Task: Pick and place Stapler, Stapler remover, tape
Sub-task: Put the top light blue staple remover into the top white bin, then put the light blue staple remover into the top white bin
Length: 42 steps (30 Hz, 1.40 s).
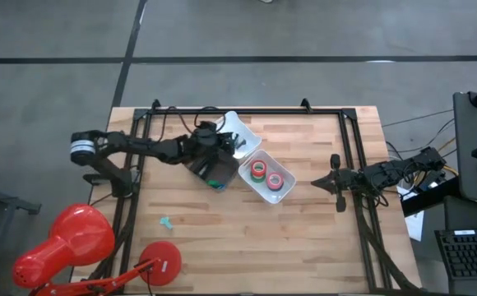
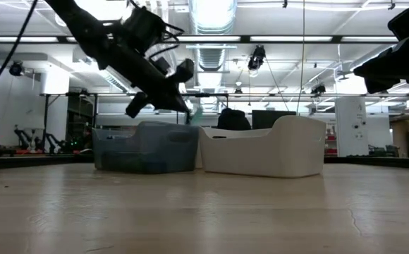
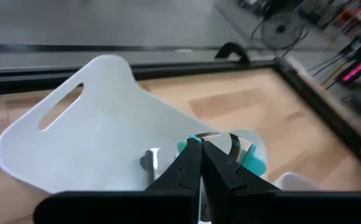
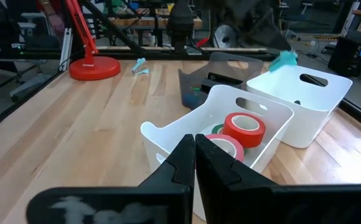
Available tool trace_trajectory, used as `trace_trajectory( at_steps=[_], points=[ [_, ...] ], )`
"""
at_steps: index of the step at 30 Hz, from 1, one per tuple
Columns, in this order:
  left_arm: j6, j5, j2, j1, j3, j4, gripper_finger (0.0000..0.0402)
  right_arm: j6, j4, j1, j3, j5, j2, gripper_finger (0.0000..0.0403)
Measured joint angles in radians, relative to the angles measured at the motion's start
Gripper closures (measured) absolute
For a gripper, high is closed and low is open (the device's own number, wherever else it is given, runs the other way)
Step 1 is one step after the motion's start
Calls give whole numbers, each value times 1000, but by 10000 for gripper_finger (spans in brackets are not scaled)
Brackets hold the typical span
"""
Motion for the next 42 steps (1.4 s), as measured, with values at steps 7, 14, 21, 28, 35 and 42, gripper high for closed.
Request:
trace_trajectory(
  at_steps=[7,14,21,28,35,42],
  points=[
    [80,-9,90,7,68,-80,390,0,0,0,0,0,0,394],
    [159,7,109,7,106,-135,377,0,0,0,0,0,0,394],
    [159,34,88,6,113,-168,348,0,0,0,0,0,0,394],
    [61,393,-7,-27,101,-189,340,0,0,0,0,0,0,394],
    [-22,621,-114,-210,85,-321,355,0,0,0,0,0,0,394],
    [-144,487,-195,-471,85,-518,370,0,0,0,0,0,0,394]
  ],
)
